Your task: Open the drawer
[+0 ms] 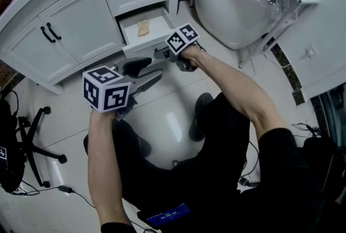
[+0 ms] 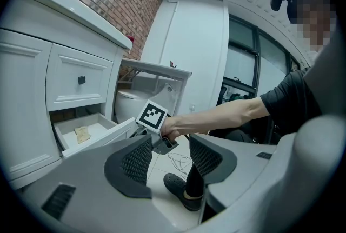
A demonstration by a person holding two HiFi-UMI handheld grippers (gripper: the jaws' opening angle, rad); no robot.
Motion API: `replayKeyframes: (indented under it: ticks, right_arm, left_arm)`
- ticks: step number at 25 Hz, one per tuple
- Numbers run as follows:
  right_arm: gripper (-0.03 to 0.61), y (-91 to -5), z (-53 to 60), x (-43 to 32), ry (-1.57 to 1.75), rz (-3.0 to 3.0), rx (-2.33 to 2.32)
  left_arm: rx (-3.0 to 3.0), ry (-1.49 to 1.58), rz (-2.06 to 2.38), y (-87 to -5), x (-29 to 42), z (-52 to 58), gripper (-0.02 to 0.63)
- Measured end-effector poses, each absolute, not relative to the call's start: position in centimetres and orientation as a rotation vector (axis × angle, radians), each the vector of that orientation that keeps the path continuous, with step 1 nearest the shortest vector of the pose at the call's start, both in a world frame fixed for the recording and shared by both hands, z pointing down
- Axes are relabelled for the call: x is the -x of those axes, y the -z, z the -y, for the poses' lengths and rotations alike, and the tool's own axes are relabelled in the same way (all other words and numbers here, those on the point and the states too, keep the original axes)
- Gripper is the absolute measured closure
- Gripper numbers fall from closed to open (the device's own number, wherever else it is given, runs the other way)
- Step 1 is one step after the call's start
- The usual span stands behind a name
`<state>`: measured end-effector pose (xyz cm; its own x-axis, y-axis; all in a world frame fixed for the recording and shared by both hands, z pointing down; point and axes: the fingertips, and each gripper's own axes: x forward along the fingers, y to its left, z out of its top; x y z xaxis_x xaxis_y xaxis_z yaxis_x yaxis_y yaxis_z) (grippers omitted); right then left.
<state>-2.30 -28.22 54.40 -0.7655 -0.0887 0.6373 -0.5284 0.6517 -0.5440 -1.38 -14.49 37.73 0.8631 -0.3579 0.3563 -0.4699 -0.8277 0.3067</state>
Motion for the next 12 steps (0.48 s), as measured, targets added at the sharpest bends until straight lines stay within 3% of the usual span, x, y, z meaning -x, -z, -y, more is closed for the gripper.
replayKeyframes:
  ticks: [12]
  right_arm:
    - [0.476, -43.9, 21.4, 5.3, -0.972, 2.592, -0.201]
  left_arm:
    - [-2.655, -0.352, 0.641, -36.8, 2.4, 12.6, 0.399]
